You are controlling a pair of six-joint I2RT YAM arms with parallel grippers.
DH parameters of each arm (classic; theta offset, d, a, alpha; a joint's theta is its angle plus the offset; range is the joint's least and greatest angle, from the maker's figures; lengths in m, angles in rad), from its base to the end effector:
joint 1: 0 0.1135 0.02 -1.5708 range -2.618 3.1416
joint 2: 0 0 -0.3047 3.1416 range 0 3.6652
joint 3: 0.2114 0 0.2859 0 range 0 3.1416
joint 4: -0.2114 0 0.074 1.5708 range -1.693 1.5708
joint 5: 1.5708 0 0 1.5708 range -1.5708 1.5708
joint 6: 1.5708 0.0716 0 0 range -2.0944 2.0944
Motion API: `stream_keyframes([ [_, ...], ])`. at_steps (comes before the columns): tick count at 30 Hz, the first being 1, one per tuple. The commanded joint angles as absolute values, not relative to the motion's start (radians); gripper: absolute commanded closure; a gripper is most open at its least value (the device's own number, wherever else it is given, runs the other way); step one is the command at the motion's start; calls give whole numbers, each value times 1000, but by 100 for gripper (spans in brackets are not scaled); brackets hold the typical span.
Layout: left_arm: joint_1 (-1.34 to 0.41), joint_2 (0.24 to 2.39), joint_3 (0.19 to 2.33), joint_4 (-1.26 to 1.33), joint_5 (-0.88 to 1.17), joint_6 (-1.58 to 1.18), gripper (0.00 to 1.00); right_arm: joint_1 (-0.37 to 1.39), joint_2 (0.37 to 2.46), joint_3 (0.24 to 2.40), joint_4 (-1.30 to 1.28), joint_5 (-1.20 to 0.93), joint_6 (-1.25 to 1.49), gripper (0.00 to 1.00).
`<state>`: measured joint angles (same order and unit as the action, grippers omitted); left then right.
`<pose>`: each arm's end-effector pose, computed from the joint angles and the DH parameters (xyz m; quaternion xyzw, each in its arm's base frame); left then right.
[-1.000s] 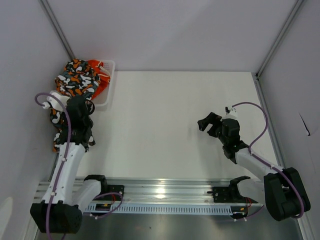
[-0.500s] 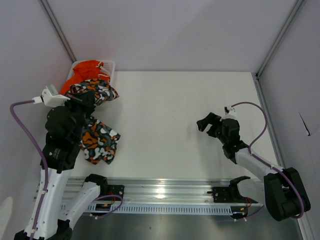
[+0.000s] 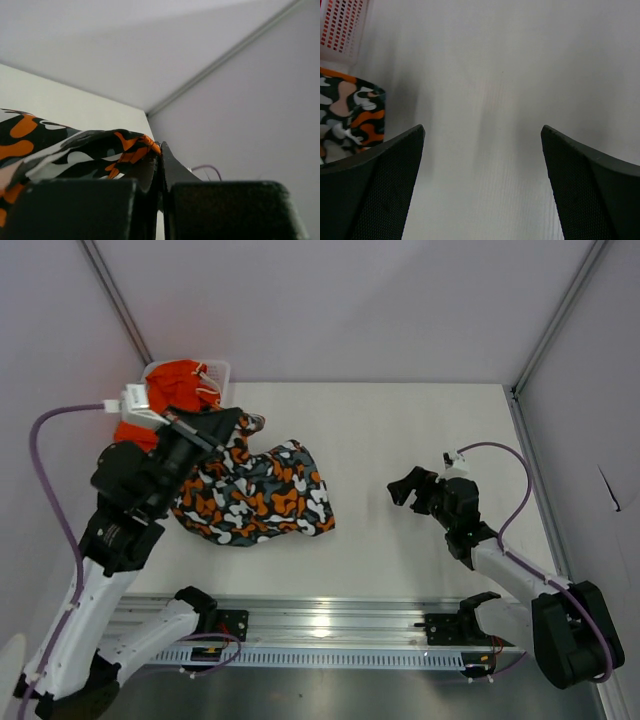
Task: Fold and stack the shorts
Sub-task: Move the shorts to the center of the board
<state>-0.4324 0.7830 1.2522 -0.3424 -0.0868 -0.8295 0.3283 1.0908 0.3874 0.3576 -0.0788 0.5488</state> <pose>0.1573 -0.0658 0.5267 -0.1622 0.6409 -0.4192 0.6223 0.2519 0.0918 0.1994 0.0675 0.8151 0.2731 0.5064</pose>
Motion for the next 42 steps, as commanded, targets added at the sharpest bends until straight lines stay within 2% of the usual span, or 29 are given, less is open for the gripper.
stream_keyframes([
  [1, -610, 845, 1276, -249, -231, -799, 100, 334, 1054, 405, 426, -110, 520, 1],
  [5, -742, 1011, 1357, -230, -284, -769, 100, 344, 1026, 390, 446, -123, 511, 2],
  [13, -796, 1274, 1327, -94, -308, -801, 100, 345, 905, 347, 420, -14, 503, 1],
  [18, -894, 1535, 1494, -109, -331, -720, 100, 347, 856, 328, 403, 44, 502, 1],
  [19, -896, 1569, 1514, -113, -309, -704, 98, 347, 850, 325, 399, 54, 503, 1],
  [20, -891, 1603, 1598, -136, -278, -680, 70, 347, 836, 322, 399, 63, 502, 1],
  [21, -887, 1641, 1645, -182, -217, -648, 56, 347, 831, 316, 400, 67, 502, 1],
  [22, -879, 1731, 1707, -246, -197, -588, 49, 347, 830, 313, 400, 69, 500, 1],
  [23, -865, 1780, 1909, -420, -199, -571, 30, 347, 830, 311, 403, 58, 499, 1],
  [24, -842, 1857, 1972, -565, -219, -554, 9, 347, 833, 313, 413, 48, 497, 1],
  [25, -825, 1885, 2021, -613, -213, -543, 4, 347, 841, 313, 417, 40, 497, 1],
  [26, -807, 1902, 2120, -652, -198, -538, 2, 347, 856, 314, 431, 29, 495, 1],
  [28, -743, 1887, 2126, -686, -166, -557, 1, 348, 880, 325, 440, -4, 491, 1],
  [32, -666, 1717, 1839, -580, -130, -572, 1, 351, 969, 359, 440, -55, 488, 1],
  [36, -644, 1525, 1596, -520, -179, -569, 1, 359, 1009, 376, 460, -110, 486, 2],
  [42, -614, 1243, 1305, -518, -287, -598, 1, 391, 939, 376, 433, -54, 459, 1],
])
